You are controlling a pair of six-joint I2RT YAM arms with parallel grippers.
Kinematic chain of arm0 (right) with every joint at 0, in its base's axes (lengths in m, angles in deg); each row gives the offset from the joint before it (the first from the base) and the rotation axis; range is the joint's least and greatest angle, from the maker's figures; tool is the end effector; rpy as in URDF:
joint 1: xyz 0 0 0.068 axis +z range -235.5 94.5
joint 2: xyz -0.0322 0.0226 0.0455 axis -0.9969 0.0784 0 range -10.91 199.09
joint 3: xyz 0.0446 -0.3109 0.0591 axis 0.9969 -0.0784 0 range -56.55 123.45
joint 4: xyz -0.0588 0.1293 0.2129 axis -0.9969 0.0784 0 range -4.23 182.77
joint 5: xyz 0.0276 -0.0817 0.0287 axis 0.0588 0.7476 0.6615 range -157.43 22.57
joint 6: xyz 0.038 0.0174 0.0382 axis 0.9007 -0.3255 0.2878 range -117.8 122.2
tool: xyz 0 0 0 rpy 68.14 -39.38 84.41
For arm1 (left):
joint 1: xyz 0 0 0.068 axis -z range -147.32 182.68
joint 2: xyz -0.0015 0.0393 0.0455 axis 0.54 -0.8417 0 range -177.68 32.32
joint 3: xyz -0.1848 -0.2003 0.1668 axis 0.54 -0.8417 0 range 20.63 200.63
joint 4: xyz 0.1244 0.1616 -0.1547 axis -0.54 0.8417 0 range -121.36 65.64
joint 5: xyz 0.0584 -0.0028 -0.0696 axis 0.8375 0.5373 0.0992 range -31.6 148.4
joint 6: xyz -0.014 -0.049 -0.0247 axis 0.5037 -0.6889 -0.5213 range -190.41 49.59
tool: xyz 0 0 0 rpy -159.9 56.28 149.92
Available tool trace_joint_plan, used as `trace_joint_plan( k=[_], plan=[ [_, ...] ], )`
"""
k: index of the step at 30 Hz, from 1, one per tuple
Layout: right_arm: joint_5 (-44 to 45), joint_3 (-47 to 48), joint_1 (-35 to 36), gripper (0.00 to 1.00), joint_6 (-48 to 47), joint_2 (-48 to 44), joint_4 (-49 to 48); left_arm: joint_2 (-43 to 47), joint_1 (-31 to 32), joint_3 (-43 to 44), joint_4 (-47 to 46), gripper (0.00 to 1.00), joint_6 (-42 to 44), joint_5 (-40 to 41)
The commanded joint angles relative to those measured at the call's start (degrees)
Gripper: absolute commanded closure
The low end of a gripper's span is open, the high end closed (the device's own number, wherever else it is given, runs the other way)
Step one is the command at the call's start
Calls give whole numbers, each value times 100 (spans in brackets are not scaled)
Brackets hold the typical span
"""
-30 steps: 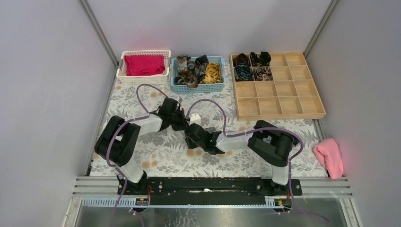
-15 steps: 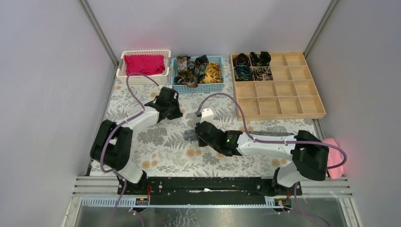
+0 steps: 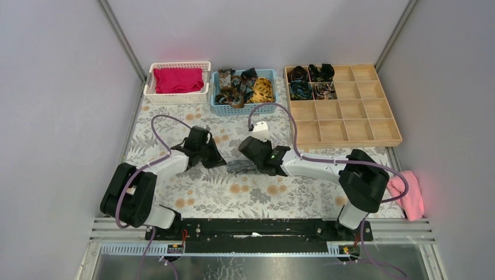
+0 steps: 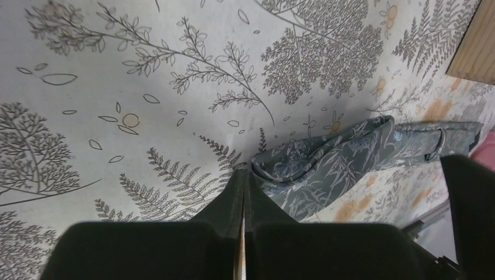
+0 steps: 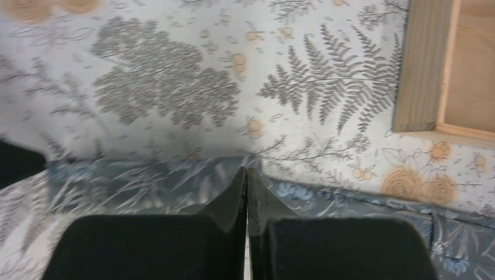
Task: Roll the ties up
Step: Roll the tie at the center of the board.
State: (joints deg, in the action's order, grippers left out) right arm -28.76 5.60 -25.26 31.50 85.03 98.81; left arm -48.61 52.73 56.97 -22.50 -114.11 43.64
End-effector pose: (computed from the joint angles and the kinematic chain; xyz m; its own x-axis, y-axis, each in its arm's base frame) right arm 0.1983 0.2969 0.2643 -0.5435 -0.1808 -0.8197 -0.2289 0.9714 -0.0625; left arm 0.2314 -0.0951 0.2063 -0.8731 -0.3926 -0.2890 -0.1787 0.8093 -0.5595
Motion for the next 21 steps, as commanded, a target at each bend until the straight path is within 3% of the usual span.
trace_joint_plan(
  k=[1, 11, 21],
  plan=[
    [-61, -85, -354, 100, -180, 146, -172, -193, -162, -163, -740, 100, -198, -679],
    [-628, -198, -459, 100, 21, 687, -398, -261, -380, -170, -716, 100, -20, -807],
    [-2026, -181, -516, 100, 210, 901, -965, 37, -964, -443, -490, 100, 156, -566]
  ],
)
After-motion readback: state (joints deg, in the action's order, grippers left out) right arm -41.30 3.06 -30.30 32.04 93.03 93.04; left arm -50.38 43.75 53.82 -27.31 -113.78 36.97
